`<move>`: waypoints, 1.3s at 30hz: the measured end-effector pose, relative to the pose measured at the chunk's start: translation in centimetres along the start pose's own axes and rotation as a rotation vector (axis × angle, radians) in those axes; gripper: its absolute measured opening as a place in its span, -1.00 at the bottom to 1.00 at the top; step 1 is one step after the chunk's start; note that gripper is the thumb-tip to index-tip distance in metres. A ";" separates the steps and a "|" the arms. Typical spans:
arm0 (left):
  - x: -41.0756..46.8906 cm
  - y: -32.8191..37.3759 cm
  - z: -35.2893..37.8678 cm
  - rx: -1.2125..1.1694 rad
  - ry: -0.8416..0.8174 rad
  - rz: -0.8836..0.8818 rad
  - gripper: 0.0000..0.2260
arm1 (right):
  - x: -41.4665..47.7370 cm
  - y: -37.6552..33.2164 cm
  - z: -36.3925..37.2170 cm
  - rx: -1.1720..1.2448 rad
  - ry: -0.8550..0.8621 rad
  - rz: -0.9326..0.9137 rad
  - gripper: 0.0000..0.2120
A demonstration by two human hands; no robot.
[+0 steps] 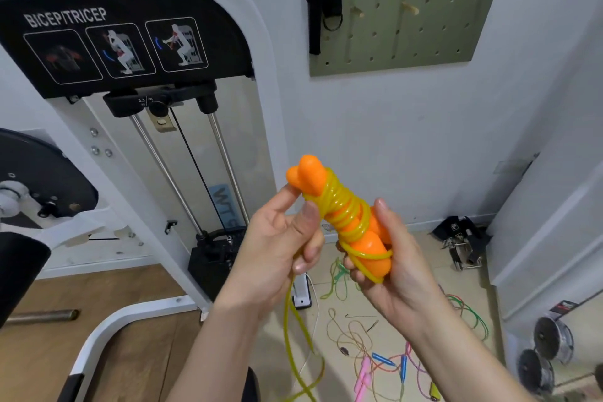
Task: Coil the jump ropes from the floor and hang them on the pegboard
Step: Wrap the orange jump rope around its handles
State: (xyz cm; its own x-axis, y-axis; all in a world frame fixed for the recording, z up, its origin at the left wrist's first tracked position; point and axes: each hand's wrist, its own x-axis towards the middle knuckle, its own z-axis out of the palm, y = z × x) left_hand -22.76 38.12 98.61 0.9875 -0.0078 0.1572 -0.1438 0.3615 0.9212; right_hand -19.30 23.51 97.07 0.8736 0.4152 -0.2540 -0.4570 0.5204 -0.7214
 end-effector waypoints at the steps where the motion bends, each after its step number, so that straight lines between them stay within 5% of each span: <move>1: 0.0 0.0 0.0 0.036 -0.017 0.010 -0.43 | -0.1 -0.1 -0.1 0.065 -0.020 0.102 -0.59; 5: 0.0 -0.2 0.1 0.158 -0.044 0.095 -0.61 | -0.2 0.7 -0.6 0.286 -0.213 0.366 -0.53; 8: 0.1 -0.3 0.6 0.199 0.108 0.145 -0.64 | -0.2 1.4 -1.0 0.265 -0.259 0.372 -0.58; 12: 0.3 -0.7 0.7 0.149 0.389 0.125 -0.67 | 0.2 1.0 -1.9 -0.067 -0.303 -0.016 -0.19; 15: 0.3 -1.1 0.9 0.032 0.430 0.054 -0.65 | 0.3 0.6 -2.3 -0.745 -0.202 -0.457 -0.38; 17: 0.2 -1.1 1.1 0.015 0.372 0.023 -0.67 | 0.1 0.7 -1.9 -0.931 -0.104 -0.630 -0.52; 23: 0.3 0.5 0.1 0.313 0.123 -0.073 -0.64 | -0.7 -0.3 -1.3 -0.370 -0.125 -0.262 -0.74; 27: -0.3 -0.7 0.7 0.259 -0.028 -0.054 -0.79 | -0.7 -1.8 -1.0 0.012 -0.211 0.007 -0.64; 32: -0.2 -1.1 -0.3 0.017 -0.088 -0.089 -0.49 | -1.4 -1.7 -1.1 0.165 -0.401 0.220 -0.53; 39: 0.6 -0.7 0.2 0.089 -0.101 -0.010 -0.30 | -0.5 0.2 -2.7 0.430 -0.719 0.413 -0.49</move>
State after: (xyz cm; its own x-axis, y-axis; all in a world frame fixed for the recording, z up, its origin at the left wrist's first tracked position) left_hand -22.12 37.65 98.18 0.9782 -0.1061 0.1787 -0.1435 0.2772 0.9500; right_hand -19.38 21.43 95.28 0.3798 0.9164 0.1266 -0.8567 0.4001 -0.3255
